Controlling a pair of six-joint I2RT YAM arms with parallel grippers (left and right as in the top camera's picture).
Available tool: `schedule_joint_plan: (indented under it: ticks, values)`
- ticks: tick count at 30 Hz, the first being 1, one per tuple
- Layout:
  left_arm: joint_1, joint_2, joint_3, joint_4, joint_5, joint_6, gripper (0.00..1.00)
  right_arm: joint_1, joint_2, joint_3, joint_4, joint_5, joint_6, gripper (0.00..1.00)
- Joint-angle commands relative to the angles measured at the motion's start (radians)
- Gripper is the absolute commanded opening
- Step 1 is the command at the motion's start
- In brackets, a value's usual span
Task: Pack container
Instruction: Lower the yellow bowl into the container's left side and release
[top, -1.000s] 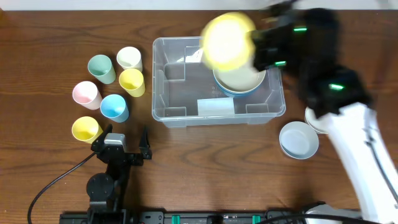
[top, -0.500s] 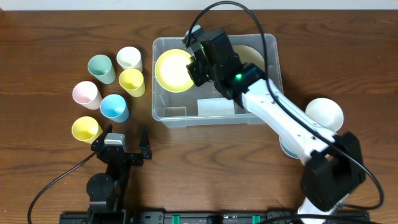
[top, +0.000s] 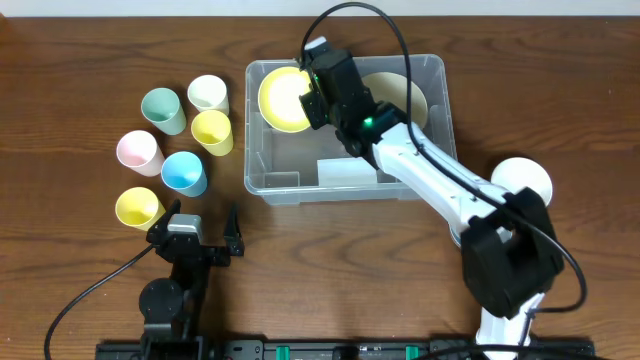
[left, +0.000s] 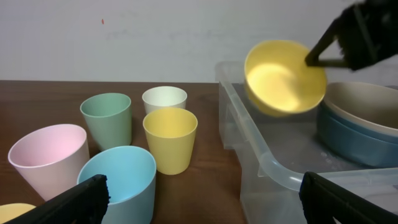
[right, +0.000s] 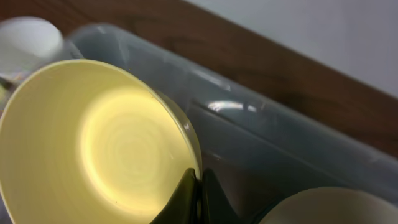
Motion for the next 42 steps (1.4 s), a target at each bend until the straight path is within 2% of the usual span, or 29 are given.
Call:
schedule_joint_plan:
  ticks: [1,7,38,42]
  values:
    - [0.003,-0.006,-0.016,-0.034,0.011,0.010,0.98,0.002,0.044,0.002,0.005,0.032,0.025,0.01]
    - [0.003,-0.006,-0.016,-0.033,0.011,0.010,0.98,0.000,0.080,0.002,0.019,0.093,0.028,0.01]
    - [0.003,-0.006,-0.016,-0.034,0.011,0.010,0.98,-0.008,0.139,0.002,0.014,0.115,0.043,0.01]
    - [0.003,-0.006,-0.016,-0.034,0.011,0.010,0.98,-0.014,0.139,0.001,0.013,0.115,0.043,0.07]
